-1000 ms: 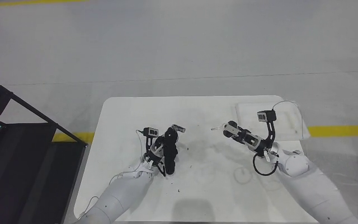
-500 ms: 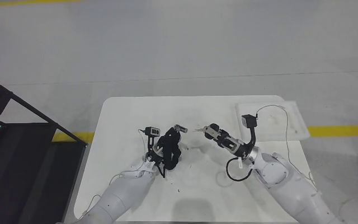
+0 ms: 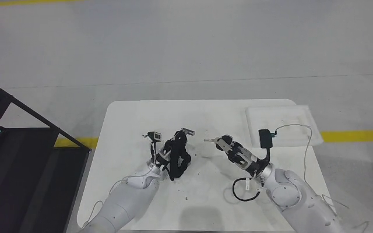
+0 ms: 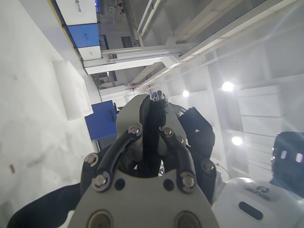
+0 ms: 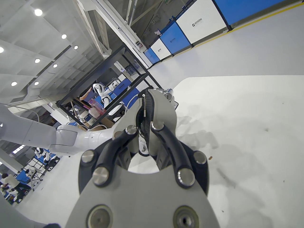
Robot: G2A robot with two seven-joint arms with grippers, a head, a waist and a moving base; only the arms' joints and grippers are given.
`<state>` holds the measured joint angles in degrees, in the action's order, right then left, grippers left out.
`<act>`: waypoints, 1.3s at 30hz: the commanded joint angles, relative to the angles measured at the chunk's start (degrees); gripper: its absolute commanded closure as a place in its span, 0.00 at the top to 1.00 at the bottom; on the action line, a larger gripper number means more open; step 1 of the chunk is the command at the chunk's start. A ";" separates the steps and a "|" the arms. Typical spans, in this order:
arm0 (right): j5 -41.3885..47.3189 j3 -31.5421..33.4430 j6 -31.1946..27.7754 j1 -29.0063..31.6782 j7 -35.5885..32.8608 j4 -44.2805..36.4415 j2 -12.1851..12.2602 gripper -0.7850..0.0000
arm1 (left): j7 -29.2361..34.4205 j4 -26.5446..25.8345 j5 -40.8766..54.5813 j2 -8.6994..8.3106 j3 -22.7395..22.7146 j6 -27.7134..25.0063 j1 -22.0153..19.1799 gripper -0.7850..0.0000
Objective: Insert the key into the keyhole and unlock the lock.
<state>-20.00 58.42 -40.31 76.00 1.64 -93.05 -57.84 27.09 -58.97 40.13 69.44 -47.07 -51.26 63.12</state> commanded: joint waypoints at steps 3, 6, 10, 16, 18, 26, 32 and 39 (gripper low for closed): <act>-1.30 0.39 0.73 0.32 0.65 -0.01 -0.29 0.00 | -10.45 -5.95 -11.84 -0.43 -2.39 1.95 3.16 0.00; -1.28 0.51 1.31 0.05 0.67 0.88 -0.58 0.00 | -11.85 -10.55 -14.30 -0.80 -3.81 2.86 5.74 0.00; 0.91 0.35 1.09 -0.94 -0.38 2.43 -1.03 0.00 | -9.50 -13.21 -13.58 -1.23 -5.45 4.05 7.44 0.00; 3.40 0.20 0.13 -2.72 -2.73 3.60 -1.62 0.00 | -7.91 -13.78 -12.90 -1.37 -6.11 4.93 7.91 0.00; 3.04 -0.03 -0.10 -3.04 -2.78 3.63 -1.86 0.00 | -7.91 -13.78 -12.90 -1.37 -6.11 4.93 7.91 0.00; 1.82 -1.06 0.31 -2.91 -0.74 4.53 -2.93 0.00 | -7.91 -13.78 -12.90 -1.37 -6.11 4.93 7.91 0.00; 1.48 -1.36 0.37 -2.92 0.00 4.88 -3.60 0.00 | -7.91 -13.78 -12.90 -1.37 -6.11 4.93 7.91 0.00; 1.11 -1.06 0.38 -2.53 0.02 4.83 -4.12 0.00 | -7.91 -13.78 -12.90 -1.37 -6.11 4.93 7.91 0.00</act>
<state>-18.92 57.30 -39.91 73.44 1.74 -88.23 -61.90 19.18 -72.75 27.23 68.08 -53.17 -46.34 71.03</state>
